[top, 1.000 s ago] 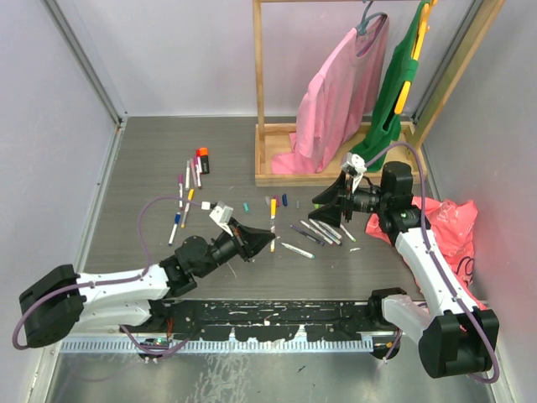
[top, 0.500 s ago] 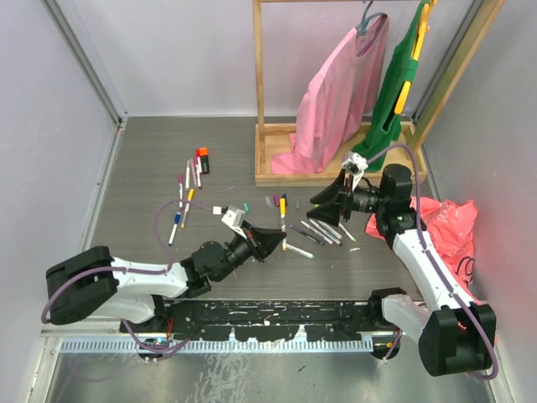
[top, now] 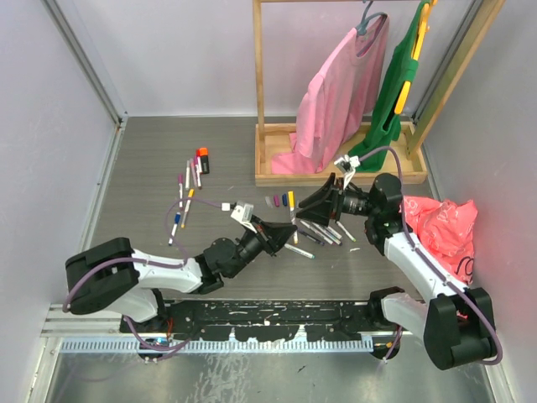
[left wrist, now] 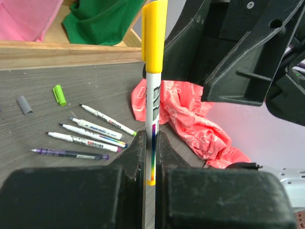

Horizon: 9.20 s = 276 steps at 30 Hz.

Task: Open the pen caps
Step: Pick up the pen from the center of the board, then open the pen cap from the pen, then place the pen at the center of the board, then place the pen cap at the center of the board.

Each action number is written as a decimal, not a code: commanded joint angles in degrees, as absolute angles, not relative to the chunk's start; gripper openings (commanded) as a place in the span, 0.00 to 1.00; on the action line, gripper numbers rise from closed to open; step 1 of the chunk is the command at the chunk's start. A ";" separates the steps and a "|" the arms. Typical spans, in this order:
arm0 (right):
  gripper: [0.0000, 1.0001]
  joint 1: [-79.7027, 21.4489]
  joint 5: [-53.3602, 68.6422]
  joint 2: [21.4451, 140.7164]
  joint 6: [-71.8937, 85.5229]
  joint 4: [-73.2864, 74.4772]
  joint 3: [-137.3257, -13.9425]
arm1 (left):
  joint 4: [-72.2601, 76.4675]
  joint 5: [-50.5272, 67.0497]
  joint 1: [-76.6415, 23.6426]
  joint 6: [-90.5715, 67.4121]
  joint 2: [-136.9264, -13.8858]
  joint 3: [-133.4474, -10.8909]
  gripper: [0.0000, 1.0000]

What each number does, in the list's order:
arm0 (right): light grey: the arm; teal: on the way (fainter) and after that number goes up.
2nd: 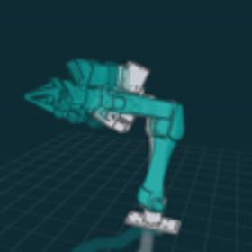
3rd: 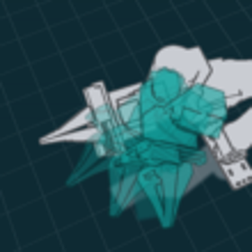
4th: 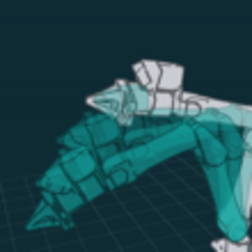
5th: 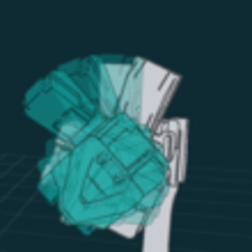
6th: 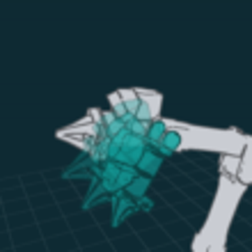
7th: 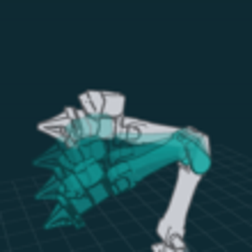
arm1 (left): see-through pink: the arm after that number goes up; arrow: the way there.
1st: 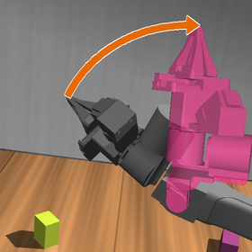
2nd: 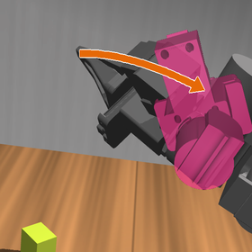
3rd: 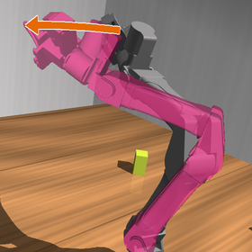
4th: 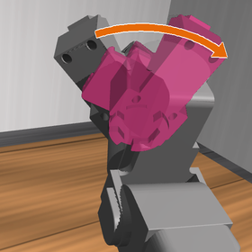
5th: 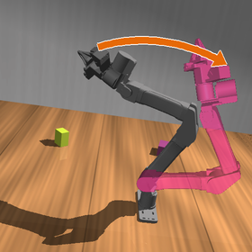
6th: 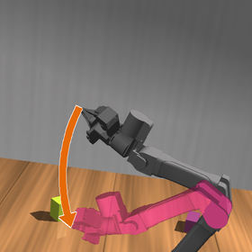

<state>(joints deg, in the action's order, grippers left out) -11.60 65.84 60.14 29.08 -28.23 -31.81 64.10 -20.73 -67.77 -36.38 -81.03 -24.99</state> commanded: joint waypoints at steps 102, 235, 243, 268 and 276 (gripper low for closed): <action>0.01 -17.26 56.98 63.55 -0.99 5.13 -43.43 | 6.21 -35.18 -60.28 -46.58 -80.56 -64.15 0.00; 0.41 -4.40 -1.08 62.12 -23.30 20.29 -49.18 | 4.85 -22.87 -58.80 -62.66 -120.71 -83.49 0.00; 0.41 -4.39 -1.93 60.29 -22.94 18.83 -48.46 | -8.99 -22.51 -58.66 -59.36 -130.52 -101.11 0.02; 0.41 -4.39 -1.49 60.40 -23.20 18.63 -47.99 | -18.11 -18.49 -55.90 -58.34 -141.79 -116.22 0.27; 0.41 -4.39 -1.08 60.61 -23.29 18.72 -47.86 | -16.50 -17.05 -55.90 -55.38 -139.06 -116.22 0.31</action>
